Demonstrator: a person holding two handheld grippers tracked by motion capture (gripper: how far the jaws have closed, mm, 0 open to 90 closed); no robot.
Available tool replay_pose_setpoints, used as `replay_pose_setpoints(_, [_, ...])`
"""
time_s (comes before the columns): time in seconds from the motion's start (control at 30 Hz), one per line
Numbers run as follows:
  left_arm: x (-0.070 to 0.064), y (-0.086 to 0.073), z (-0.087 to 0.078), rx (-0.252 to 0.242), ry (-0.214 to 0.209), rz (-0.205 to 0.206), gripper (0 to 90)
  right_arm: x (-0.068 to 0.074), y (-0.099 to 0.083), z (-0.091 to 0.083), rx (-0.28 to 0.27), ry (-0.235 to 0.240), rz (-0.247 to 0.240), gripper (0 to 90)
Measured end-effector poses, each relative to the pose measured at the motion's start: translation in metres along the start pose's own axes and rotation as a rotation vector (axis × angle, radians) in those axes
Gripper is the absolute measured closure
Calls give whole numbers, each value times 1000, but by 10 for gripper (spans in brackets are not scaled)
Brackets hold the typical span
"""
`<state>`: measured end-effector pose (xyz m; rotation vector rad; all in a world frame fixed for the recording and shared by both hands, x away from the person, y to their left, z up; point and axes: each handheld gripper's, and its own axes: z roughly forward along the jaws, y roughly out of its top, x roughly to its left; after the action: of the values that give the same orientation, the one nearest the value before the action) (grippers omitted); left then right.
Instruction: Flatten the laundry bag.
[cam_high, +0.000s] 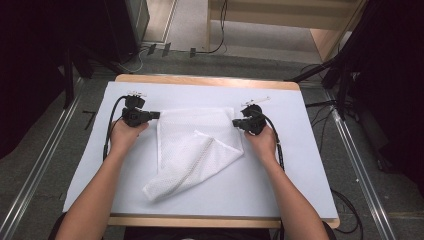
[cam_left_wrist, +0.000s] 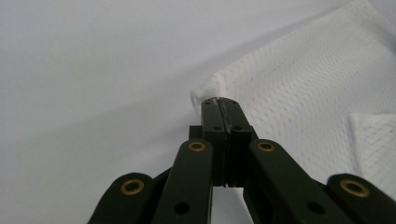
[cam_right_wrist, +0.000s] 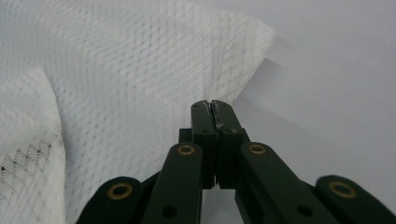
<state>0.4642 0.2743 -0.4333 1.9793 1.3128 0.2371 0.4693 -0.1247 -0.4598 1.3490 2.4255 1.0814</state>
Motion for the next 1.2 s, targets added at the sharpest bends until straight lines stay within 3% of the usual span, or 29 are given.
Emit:
replay_pose_setpoints(0.1, [-1, 0, 1, 21, 1, -12, 737, 1, -4, 1, 26, 35, -1, 820])
replay_pose_setpoints(0.27, [-8, -5, -15, 38, -7, -4, 657, 7, -11, -12, 10, 23, -32, 713])
replay_pose_setpoints(0.47, [-28, -30, -31, 48, -7, 27, 599, 17, -26, -34, -9, 24, -44, 646])
replay_pose_setpoints(0.63, [-37, -51, -37, 75, 10, 28, 581, 25, -43, -46, -24, 37, -90, 625])
replay_pose_setpoints(0.7, [-40, -59, -37, 78, 4, 15, 575, 26, -47, -47, -19, 39, -89, 623])
replay_pose_setpoints(0.9, [-47, -79, -35, 94, 20, 26, 564, 20, -48, -40, -10, 34, -69, 614])
replay_pose_setpoints(1.07, [-50, -81, -34, 86, 15, 39, 537, 15, -49, -33, 14, 25, -37, 613])
replay_pose_setpoints(1.2, [-53, -83, -34, 83, 5, 40, 552, 14, -48, -29, 19, 31, -41, 619])
